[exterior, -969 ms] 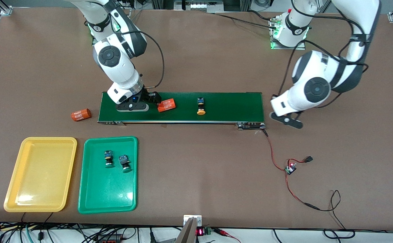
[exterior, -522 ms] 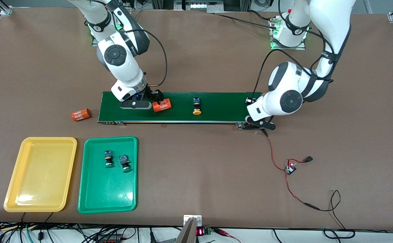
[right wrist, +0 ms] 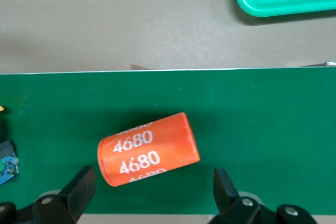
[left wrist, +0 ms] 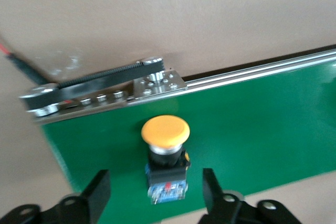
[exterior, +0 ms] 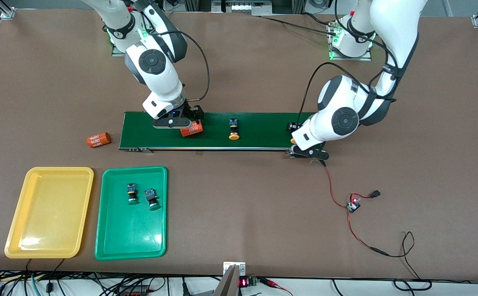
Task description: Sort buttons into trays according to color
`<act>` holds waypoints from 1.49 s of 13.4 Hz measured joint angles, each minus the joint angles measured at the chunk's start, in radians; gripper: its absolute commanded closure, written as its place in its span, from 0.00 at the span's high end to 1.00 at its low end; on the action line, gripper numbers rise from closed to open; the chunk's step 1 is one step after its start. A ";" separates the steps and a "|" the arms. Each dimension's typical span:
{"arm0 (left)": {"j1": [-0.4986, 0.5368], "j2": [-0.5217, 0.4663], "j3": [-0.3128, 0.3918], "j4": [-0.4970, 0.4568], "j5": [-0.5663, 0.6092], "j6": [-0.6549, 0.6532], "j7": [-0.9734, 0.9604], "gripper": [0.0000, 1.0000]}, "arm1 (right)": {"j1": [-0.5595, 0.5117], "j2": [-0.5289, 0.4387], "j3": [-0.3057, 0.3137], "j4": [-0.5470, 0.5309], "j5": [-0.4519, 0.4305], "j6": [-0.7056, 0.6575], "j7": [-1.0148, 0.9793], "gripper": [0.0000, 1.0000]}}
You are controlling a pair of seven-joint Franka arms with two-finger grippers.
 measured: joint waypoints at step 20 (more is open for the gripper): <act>0.223 -0.364 0.156 0.269 0.233 -0.412 0.190 1.00 | 0.034 0.052 0.001 0.044 -0.039 0.014 0.084 1.00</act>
